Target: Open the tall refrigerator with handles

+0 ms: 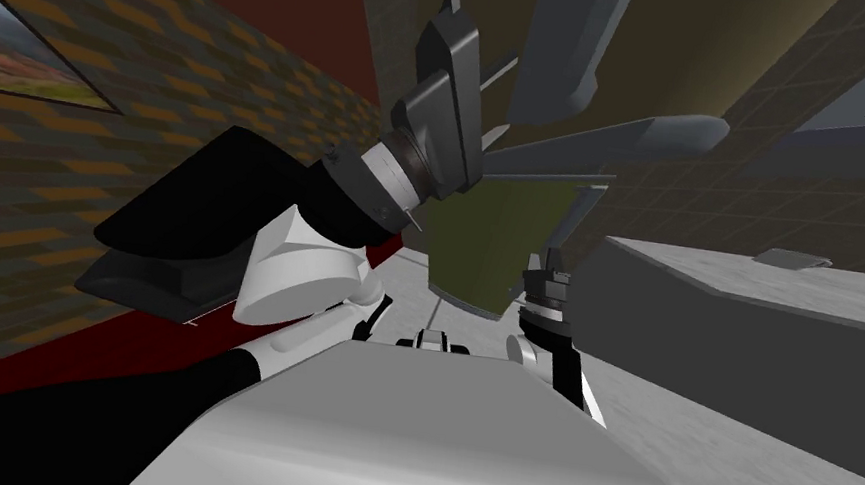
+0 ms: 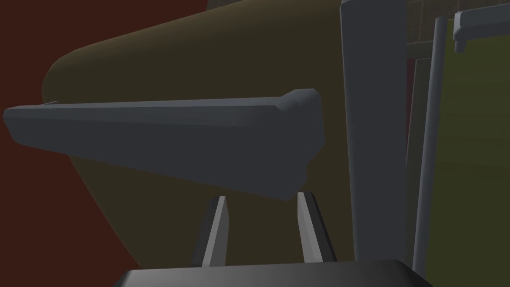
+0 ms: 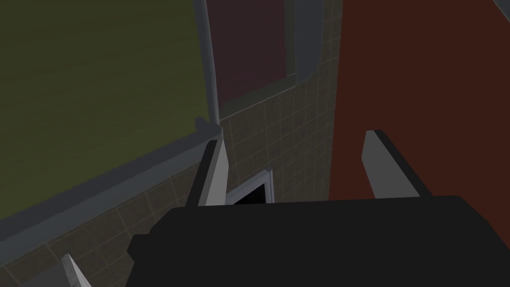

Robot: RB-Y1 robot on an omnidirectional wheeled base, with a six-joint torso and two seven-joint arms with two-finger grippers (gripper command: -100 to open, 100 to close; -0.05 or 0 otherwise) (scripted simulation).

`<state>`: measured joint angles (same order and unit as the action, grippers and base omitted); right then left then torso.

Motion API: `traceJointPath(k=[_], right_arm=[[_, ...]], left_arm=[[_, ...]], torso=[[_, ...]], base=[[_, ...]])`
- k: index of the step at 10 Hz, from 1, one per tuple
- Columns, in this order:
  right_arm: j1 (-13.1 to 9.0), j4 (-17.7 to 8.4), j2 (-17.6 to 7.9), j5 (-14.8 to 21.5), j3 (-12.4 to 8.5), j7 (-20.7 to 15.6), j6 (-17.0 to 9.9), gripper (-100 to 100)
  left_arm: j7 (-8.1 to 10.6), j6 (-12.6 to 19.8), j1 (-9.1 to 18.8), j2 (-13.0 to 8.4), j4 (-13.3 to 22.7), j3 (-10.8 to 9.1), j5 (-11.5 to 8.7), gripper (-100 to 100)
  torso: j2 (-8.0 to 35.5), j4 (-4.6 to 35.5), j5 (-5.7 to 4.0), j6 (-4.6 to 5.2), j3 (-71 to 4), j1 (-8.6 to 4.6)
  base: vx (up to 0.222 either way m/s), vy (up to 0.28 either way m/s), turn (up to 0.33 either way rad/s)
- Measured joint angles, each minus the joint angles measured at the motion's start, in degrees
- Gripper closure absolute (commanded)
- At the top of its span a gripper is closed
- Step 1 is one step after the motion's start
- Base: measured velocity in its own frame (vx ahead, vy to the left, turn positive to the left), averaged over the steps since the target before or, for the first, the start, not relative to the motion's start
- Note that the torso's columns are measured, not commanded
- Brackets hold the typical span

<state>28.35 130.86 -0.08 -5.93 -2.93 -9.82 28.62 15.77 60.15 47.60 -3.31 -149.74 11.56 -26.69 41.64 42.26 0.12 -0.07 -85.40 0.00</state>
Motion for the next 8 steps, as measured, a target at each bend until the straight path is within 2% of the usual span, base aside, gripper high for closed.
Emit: traceJointPath(k=[1, 2, 3, 4, 5, 6, 7, 8], right_arm=[[-0.01, 0.0, 0.01, 0.0, 0.01, 0.0, 0.0, 0], [0.01, 0.0, 0.01, 0.0, 0.0, 0.0, 0.0, 0], [0.0, 0.0, 0.0, 0.0, 0.0, 0.0, 0.0, 0], [-0.01, 0.0, 0.0, 0.0, 0.01, 0.0, 0.0, 0], [0.01, 0.0, 0.0, 0.0, 0.0, 0.0, 0.0, 0], [0.0, 0.0, 0.0, 0.0, 0.0, 0.0, 0.0, 0], [-0.01, 0.0, 0.0, 0.0, 0.01, 0.0, 0.0, 0], [0.01, 0.0, 0.0, 0.0, -0.01, 0.0, 0.0, 0]], left_arm=[[-0.05, -0.8, -0.04, -0.37, -0.05, -0.11, -1.78, 100], [0.23, -1.61, 0.45, -1.7, -0.27, -0.59, -3.94, 100], [0.28, -2.91, 0.34, -2.41, -0.27, -0.64, -6.06, 100], [0.3, -3.7, 0.46, -2.64, -0.2, -0.71, -7.7, 100], [0.33, -4.8, 0.43, -3.83, -0.28, -0.73, -9.57, 100], [0.36, -6.02, 0.35, -4.6, -0.27, -0.8, -11.63, 100], [0.28, -7.13, 0.13, -4.83, -0.27, -0.72, -13.25, 100], [0.38, -8.26, 0.22, -6.08, -0.27, -1.1, -15.02, 100]], torso=[[0.08, 0.0, 0.0, 0.02, 0.03, -0.05], [-0.02, -0.04, 0.14, -0.12, -0.03, 0.32], [-0.05, -0.1, 0.2, -0.05, -0.07, 0.44], [0.04, -0.06, 0.13, -0.02, -0.03, 0.27], [-0.13, -0.13, 0.2, -0.13, -0.1, 0.51], [-0.24, -0.2, 0.22, -0.07, -0.24, 0.48], [-0.13, -0.18, 0.1, -0.03, -0.2, 0.19], [-0.19, -0.2, 0.11, -0.11, -0.12, 0.37]], base=[[0.067, 0.094, 0.299], [0.068, 0.088, 0.165], [0.034, 0.049, -0.034], [0.081, 0.102, 0.266], [0.092, 0.098, 0.167], [0.034, 0.052, -0.005], [0.048, 0.11, 0.366], [0.075, 0.091, 0.147]])
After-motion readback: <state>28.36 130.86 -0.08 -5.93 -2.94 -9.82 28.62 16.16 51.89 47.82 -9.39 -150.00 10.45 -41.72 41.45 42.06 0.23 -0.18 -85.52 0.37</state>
